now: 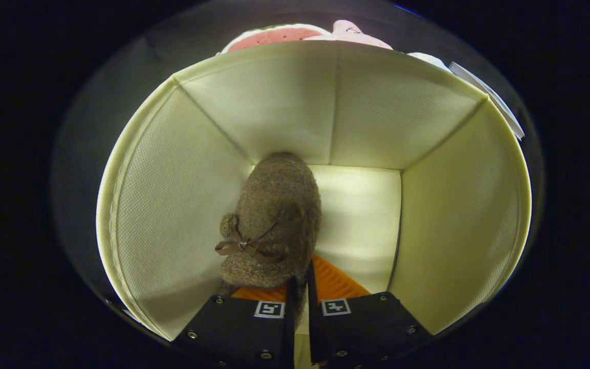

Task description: Open the storage box then place both shoes into the box .Put the left shoe in first, then the right shoe, with the right side of both shoes facing outward in a uniform manner.

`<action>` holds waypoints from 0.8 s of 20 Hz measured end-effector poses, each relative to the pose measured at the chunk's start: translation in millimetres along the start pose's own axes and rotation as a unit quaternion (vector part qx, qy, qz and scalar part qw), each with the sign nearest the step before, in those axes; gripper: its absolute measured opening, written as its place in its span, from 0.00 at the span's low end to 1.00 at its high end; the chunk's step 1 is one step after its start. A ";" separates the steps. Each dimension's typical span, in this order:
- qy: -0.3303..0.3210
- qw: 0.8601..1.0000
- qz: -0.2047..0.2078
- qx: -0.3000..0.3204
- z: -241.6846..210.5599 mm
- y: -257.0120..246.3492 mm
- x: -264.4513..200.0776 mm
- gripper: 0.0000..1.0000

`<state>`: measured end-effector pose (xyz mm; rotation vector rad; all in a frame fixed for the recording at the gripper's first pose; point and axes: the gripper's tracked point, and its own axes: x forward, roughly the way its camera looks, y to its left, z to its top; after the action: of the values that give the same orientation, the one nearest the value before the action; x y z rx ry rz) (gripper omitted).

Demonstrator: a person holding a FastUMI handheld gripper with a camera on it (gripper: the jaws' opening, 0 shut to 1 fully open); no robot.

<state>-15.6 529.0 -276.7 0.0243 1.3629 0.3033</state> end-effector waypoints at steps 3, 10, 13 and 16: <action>-0.009 1.000 0.012 -0.011 5.5 -2.4 -23.8 0.21; -0.085 0.991 0.095 -0.036 23.4 -2.7 -117.6 0.21; -0.133 0.981 0.129 -0.048 34.6 -18.1 -160.6 0.21; -0.183 0.972 0.132 -0.067 34.9 -51.4 -186.3 0.21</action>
<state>-4.0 442.7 -100.6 0.1441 0.9690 0.5857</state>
